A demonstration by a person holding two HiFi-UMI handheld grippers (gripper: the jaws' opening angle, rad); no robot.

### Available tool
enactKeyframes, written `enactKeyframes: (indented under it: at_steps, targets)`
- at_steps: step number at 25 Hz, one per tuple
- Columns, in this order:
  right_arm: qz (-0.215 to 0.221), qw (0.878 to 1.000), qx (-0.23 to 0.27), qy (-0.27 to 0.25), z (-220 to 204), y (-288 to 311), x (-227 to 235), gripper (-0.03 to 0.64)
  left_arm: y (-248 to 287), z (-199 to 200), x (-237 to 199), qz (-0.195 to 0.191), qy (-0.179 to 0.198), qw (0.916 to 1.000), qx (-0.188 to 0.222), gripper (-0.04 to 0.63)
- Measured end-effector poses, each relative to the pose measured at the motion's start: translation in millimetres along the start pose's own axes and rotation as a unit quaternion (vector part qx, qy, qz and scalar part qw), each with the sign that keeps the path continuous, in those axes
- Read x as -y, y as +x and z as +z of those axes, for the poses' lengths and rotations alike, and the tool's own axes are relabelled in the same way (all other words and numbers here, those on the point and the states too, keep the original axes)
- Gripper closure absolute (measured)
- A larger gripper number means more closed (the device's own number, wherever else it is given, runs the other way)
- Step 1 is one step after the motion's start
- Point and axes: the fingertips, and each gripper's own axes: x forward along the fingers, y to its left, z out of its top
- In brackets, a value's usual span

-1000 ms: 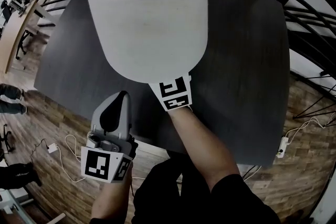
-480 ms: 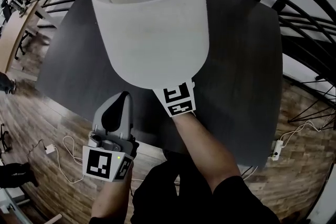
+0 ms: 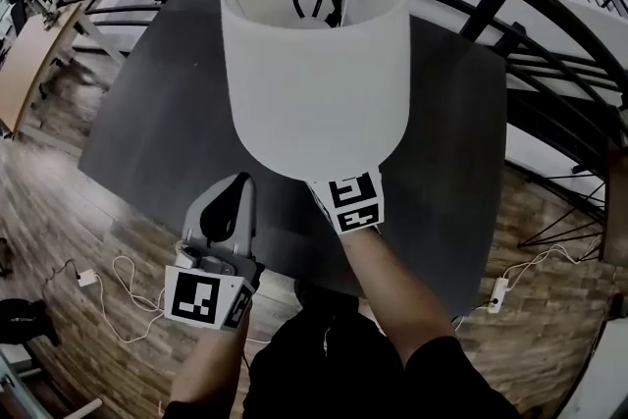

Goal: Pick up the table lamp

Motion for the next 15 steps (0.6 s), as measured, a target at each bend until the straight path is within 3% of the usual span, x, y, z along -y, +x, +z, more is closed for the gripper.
enactKeyframes:
  at_steps: [15]
  targets:
    - [0.014, 1.000, -0.018, -0.001, 71, -32, -20, 0.511, -32, 55, -17, -0.015, -0.008, 0.9998, -0.010, 0.591]
